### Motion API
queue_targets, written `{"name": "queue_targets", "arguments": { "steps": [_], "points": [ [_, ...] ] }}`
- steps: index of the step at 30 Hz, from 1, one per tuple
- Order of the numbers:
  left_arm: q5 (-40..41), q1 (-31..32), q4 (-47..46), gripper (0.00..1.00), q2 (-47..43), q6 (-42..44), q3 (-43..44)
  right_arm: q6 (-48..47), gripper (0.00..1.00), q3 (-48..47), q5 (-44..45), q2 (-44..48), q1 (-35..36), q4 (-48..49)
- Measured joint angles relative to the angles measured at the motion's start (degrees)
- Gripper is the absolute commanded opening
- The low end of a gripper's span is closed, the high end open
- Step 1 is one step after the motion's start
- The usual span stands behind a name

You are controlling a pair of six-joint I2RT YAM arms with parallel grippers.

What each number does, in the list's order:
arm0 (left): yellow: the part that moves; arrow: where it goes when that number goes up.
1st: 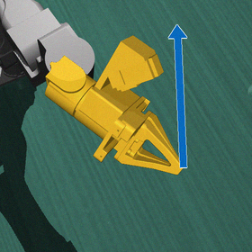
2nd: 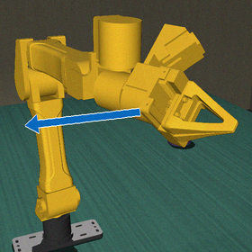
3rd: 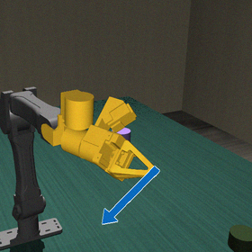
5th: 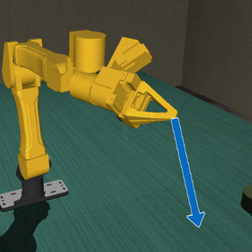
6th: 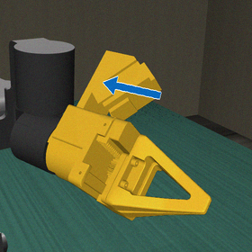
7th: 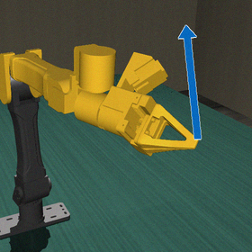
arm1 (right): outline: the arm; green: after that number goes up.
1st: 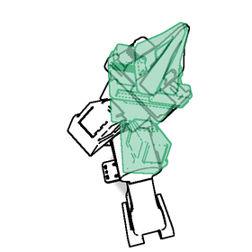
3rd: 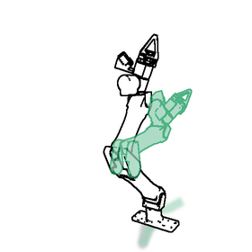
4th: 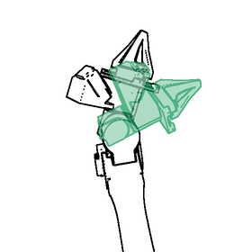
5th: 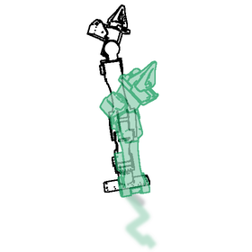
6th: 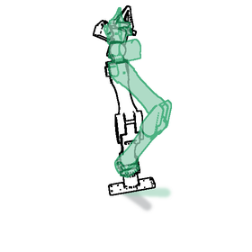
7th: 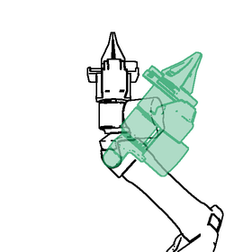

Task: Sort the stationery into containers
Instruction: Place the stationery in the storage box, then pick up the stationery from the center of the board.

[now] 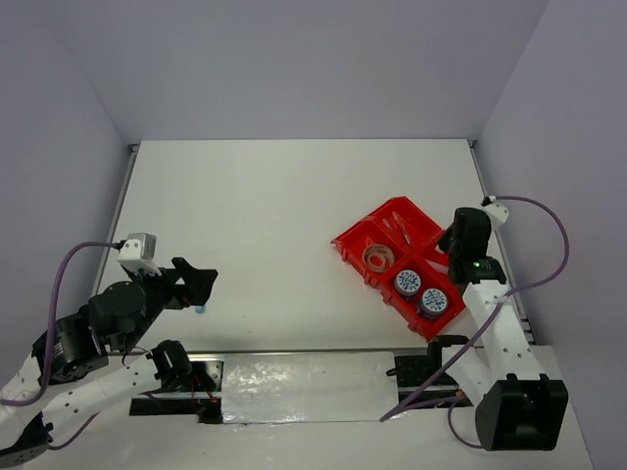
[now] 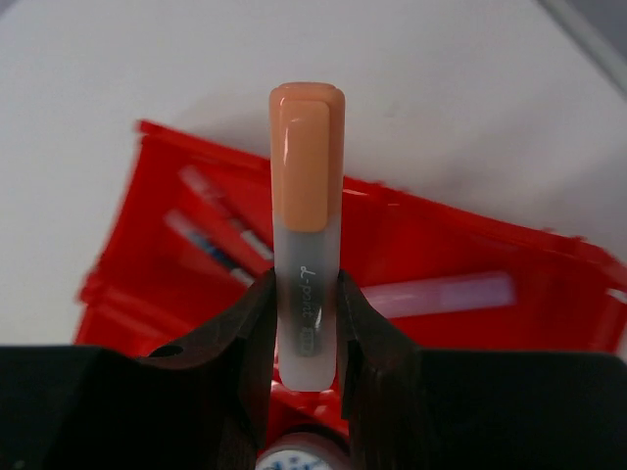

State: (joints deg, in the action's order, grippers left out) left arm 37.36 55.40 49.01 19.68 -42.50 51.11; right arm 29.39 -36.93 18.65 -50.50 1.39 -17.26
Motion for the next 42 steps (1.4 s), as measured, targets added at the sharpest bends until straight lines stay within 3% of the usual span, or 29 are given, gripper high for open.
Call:
{"name": "queue_targets", "arguments": {
  "steps": [5,19,22,23,27,28,29,36,42],
  "points": [
    [-0.63,0.00,-0.44,0.99,0.00,0.52,0.00,-3.13,0.00,0.11,0.17,-1.22,-6.84,-2.49],
    [-1.27,0.00,-0.70,0.99,0.00,0.55,0.00,-5.27,0.10,1.33,-1.81,-3.76,-7.34,-2.38],
    [-1.27,0.00,-0.70,0.99,0.00,0.55,0.00,-5.27,0.23,1.64,-2.08,-4.52,-7.39,-2.45],
    [-1.25,0.00,-0.70,0.99,0.00,0.55,0.00,-5.29,0.36,1.66,-2.19,-4.68,-7.39,-2.47],
    [-1.20,0.00,-0.68,0.99,0.02,0.50,0.00,-5.35,0.61,1.62,-2.91,-4.79,-7.39,-2.49],
    [-1.16,0.00,-0.66,0.99,0.02,0.46,0.00,-5.31,0.84,1.62,-3.10,-4.79,-7.41,-2.49],
    [-0.96,0.00,-0.63,0.99,0.09,0.42,0.00,-5.05,0.97,1.60,-3.37,-4.76,-7.41,-2.51],
    [2.51,-0.02,1.31,0.99,2.51,-2.29,0.13,-5.95,1.00,-0.09,-5.92,-4.15,-7.39,-3.61],
    [10.01,-0.13,10.60,0.99,13.42,-19.58,0.68,-5.86,1.00,-2.12,-12.48,0.76,-2.19,-4.04]
  ]
}}
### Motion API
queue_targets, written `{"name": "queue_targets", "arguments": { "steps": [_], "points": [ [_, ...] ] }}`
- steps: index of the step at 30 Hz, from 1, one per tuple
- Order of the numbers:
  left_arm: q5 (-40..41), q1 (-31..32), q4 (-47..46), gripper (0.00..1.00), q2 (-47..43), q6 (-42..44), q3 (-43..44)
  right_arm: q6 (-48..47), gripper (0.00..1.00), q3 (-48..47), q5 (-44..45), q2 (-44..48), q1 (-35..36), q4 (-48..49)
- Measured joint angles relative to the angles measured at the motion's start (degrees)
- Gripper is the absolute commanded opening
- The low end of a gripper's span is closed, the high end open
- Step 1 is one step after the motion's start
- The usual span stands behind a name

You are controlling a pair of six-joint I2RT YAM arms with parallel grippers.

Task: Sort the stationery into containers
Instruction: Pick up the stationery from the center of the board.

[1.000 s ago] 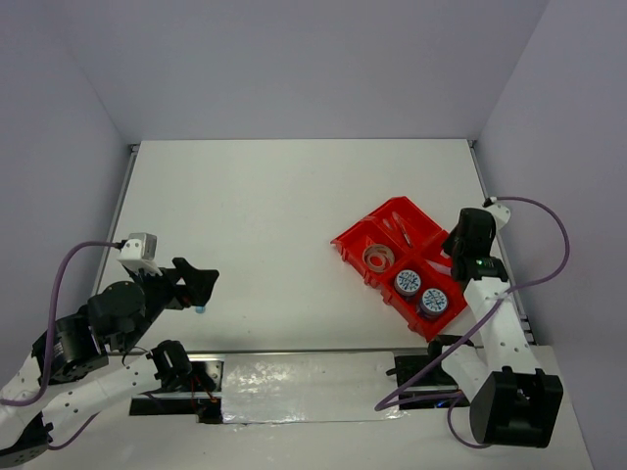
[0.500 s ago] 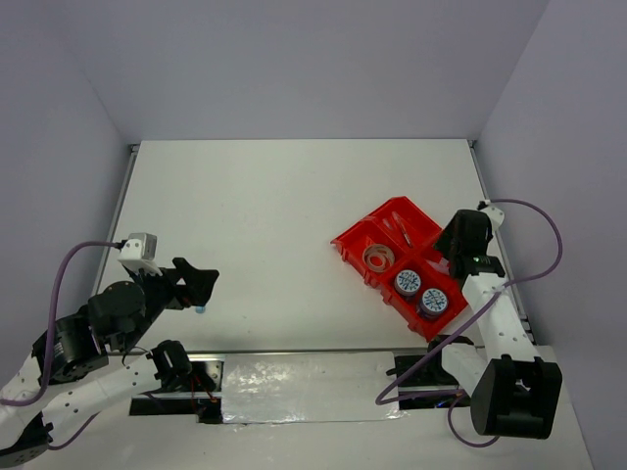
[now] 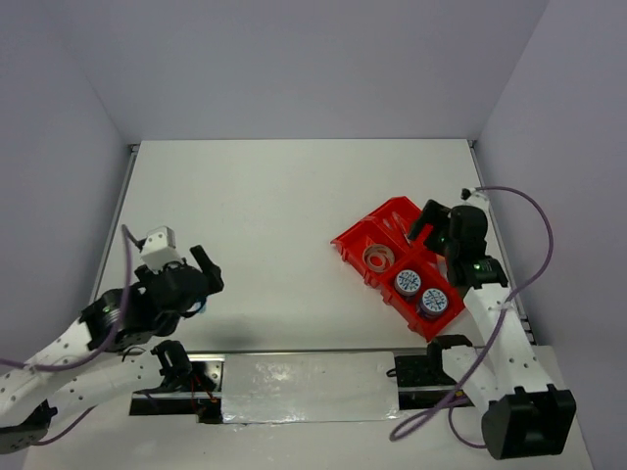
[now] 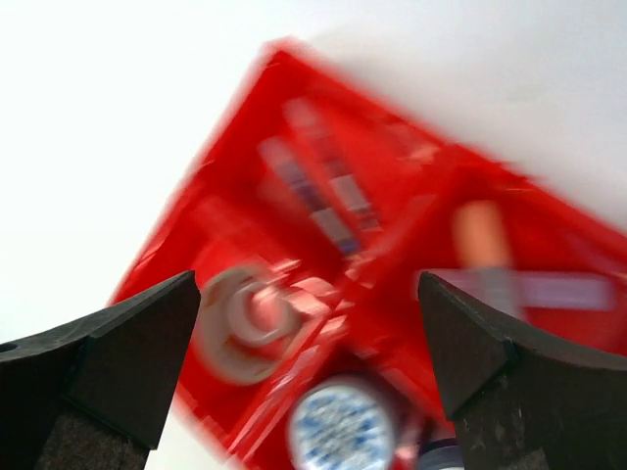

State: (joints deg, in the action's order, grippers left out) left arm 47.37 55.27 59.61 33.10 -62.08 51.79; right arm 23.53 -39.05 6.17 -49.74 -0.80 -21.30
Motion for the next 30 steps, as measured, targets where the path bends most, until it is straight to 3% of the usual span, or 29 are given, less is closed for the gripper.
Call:
{"name": "queue_targets", "arguments": {
  "steps": [3,5,10,12,17,21,27,28,29,30],
  "points": [
    [1.46,-1.49,1.73,0.99,6.75,-6.93,-2.78,-0.24,1.00,-1.16,-1.84,2.60,8.52,-0.66],
    [1.05,-5.86,1.16,0.99,11.43,-8.22,-4.63,-0.39,1.00,-2.36,-1.99,3.26,14.51,-1.44],
    [-12.57,-31.04,-13.25,0.99,17.25,2.54,-12.76,-0.39,1.00,-3.48,-2.40,3.32,23.08,-2.58],
    [-16.57,-37.99,-16.94,0.98,19.23,6.54,-14.95,-0.22,1.00,-3.45,-2.56,3.58,24.63,-2.80],
    [-24.79,-40.13,-25.83,0.82,28.00,11.30,-16.09,0.15,1.00,-2.58,-3.37,5.55,26.14,-2.38],
    [-28.70,-40.15,-31.50,0.77,30.95,11.69,-20.39,0.22,1.00,-2.58,-3.98,5.07,26.62,-2.29],
    [-29.24,-40.19,-32.48,0.70,31.65,10.67,-22.80,0.24,1.00,-2.27,-5.16,4.31,26.93,-1.84],
    [-29.22,-40.19,-32.85,0.65,31.65,10.64,-22.86,0.28,1.00,-2.05,-5.44,4.42,26.93,-1.55],
    [-29.24,-40.19,-33.33,0.52,31.65,10.60,-22.97,0.46,1.00,-1.79,-5.68,4.48,26.93,-1.33],
    [-29.27,-40.19,-33.86,0.45,31.65,10.27,-23.10,0.59,1.00,-1.64,-6.05,4.50,26.93,-1.29]
  ]
}}
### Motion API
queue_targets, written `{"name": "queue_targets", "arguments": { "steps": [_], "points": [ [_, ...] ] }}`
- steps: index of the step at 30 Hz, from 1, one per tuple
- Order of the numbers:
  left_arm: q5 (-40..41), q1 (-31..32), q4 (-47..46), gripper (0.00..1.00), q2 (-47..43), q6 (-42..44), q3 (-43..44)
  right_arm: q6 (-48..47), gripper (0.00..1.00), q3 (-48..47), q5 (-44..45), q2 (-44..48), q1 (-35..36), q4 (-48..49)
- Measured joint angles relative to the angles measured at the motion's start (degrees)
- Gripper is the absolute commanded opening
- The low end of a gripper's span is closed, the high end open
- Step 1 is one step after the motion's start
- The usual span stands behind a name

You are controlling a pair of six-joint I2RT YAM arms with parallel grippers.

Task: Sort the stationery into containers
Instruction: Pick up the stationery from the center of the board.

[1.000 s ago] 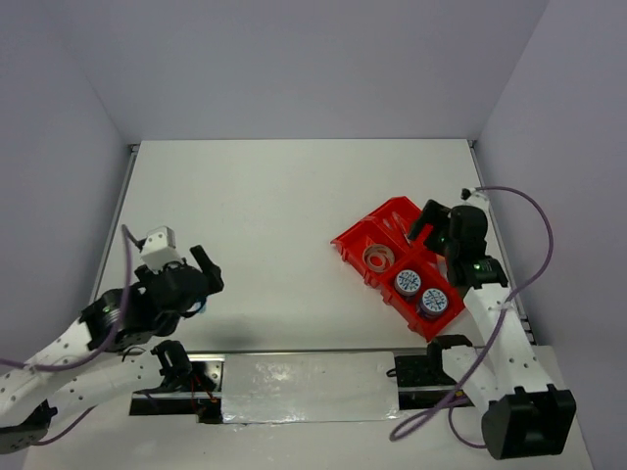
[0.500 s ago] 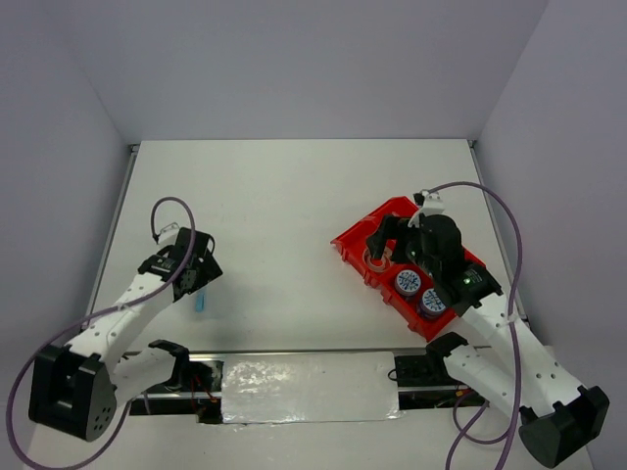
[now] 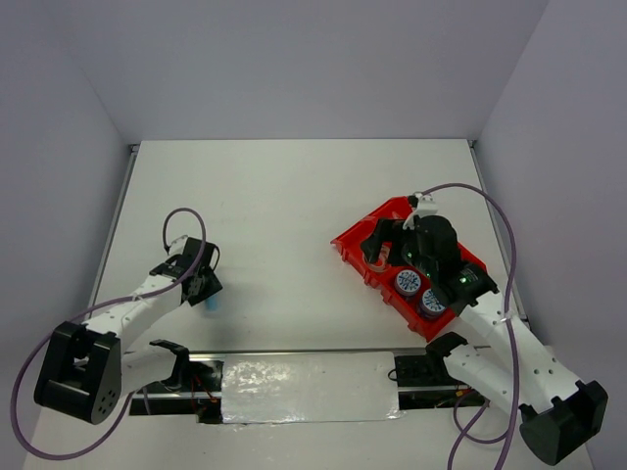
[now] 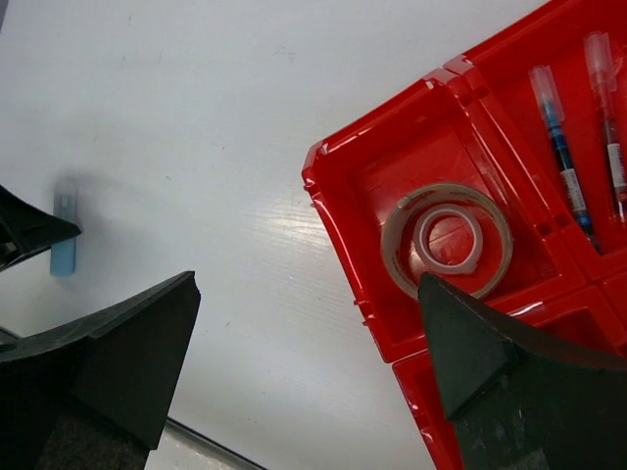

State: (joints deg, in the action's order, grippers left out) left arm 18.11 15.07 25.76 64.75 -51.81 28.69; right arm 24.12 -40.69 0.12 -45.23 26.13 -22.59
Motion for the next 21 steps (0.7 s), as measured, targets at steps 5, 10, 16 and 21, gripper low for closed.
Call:
{"name": "queue_targets", "arguments": {
  "steps": [5,10,16,21],
  "points": [
    [-0.85,-0.04,-3.93,0.04,0.11,0.50,-1.16,0.63,1.00,1.07,-2.95,0.13,0.04,2.08],
    [-2.67,-0.04,-8.68,0.00,-1.40,0.92,-3.19,1.51,1.00,3.10,-7.45,0.70,0.13,5.92],
    [-6.21,1.27,-5.79,0.00,-10.36,2.21,-6.47,3.61,1.00,7.50,-14.97,-0.79,0.28,13.70],
    [-11.15,3.37,-5.44,0.00,-20.59,3.58,-6.69,6.91,1.00,11.13,-20.50,-4.90,0.81,21.86]
  ]
}}
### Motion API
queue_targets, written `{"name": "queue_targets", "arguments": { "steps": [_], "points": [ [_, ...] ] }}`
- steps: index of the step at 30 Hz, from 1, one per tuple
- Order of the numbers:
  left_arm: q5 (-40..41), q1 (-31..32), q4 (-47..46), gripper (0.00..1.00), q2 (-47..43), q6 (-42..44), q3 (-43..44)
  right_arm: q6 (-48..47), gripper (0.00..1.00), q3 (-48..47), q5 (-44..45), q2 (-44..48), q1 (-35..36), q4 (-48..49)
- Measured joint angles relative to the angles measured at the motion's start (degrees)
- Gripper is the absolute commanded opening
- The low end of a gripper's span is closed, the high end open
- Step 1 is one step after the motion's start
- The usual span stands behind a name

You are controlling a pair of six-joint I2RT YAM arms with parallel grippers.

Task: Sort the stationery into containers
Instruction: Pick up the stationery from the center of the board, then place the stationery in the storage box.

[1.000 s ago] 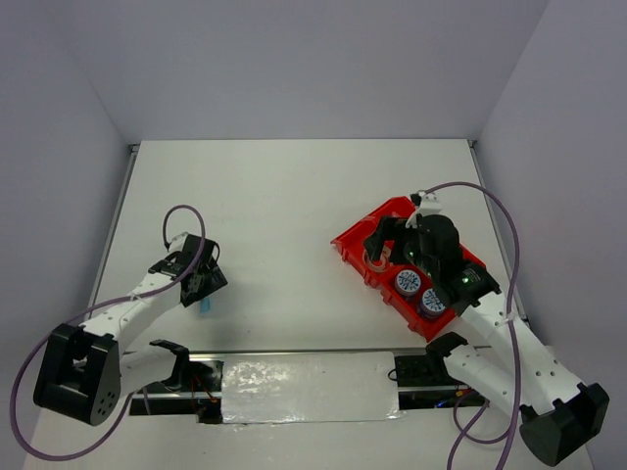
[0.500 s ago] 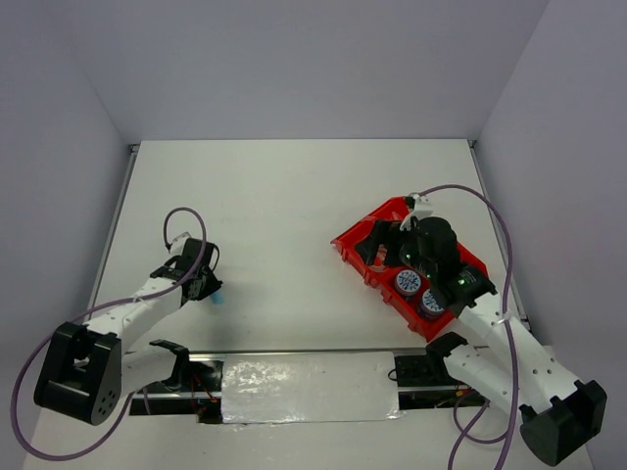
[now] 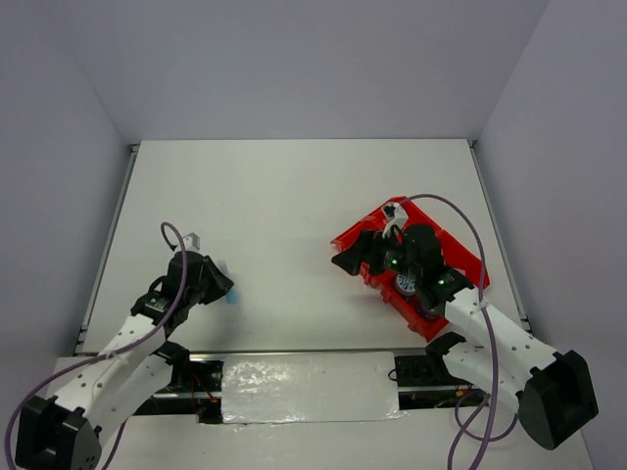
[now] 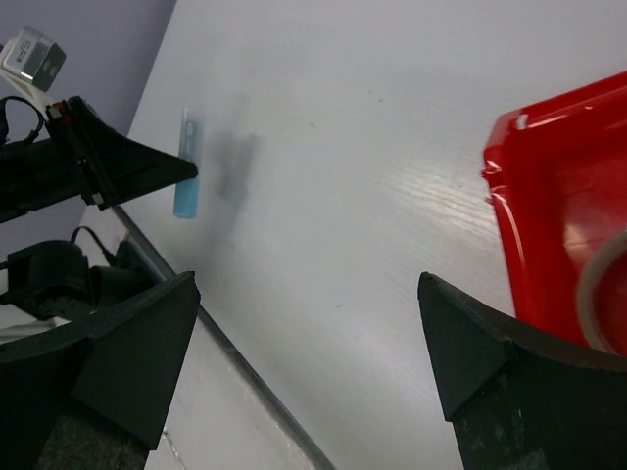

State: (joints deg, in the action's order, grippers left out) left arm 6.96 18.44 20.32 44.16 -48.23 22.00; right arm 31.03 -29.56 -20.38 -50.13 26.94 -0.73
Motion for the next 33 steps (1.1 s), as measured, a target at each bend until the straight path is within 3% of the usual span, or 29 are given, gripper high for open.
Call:
{"name": "queue_targets", "arguments": {
  "steps": [6,14,20,22,24,25,26,27,30,31,33],
  "points": [
    [-11.43,4.11,-12.15,0.00,-6.54,1.40,-4.74,5.42,1.00,2.03,-1.95,-4.20,6.27,11.28],
    [-22.84,12.44,-33.22,0.00,-9.09,0.20,-10.93,10.38,0.97,-0.79,3.28,-11.85,19.91,22.97],
    [-25.38,17.81,-44.68,0.00,-9.16,-1.70,-12.20,11.80,0.82,-4.81,7.74,-20.68,25.24,27.26],
    [-25.55,18.64,-46.75,0.00,-9.16,-1.79,-12.28,12.11,0.63,-5.40,8.07,-22.91,26.01,28.46],
    [-25.73,19.02,-48.52,0.00,-9.05,-2.12,-12.44,12.35,0.38,-6.08,8.28,-24.57,26.51,29.14],
    [-25.64,19.12,-48.72,0.00,-9.05,-2.23,-12.59,12.79,0.23,-6.29,8.09,-25.09,26.64,29.79],
    [-25.27,19.12,-48.68,0.00,-9.01,-2.58,-12.87,13.31,0.00,-6.64,7.85,-25.40,26.95,30.42],
    [-25.44,19.17,-49.11,0.03,-8.98,-2.91,-13.05,12.76,0.00,-6.93,7.91,-25.49,27.36,30.64],
    [-24.50,19.21,-48.48,0.72,-9.33,-2.95,-12.87,12.81,0.00,-6.95,7.76,-25.46,27.43,31.19],
    [-23.37,19.30,-46.42,0.99,-9.38,-2.67,-12.20,12.55,0.00,-6.99,8.13,-25.33,27.47,31.04],
    [-20.61,19.50,-40.92,0.99,-9.22,-2.69,-9.75,11.04,0.00,-7.15,10.43,-24.52,27.67,28.44]
  ]
}}
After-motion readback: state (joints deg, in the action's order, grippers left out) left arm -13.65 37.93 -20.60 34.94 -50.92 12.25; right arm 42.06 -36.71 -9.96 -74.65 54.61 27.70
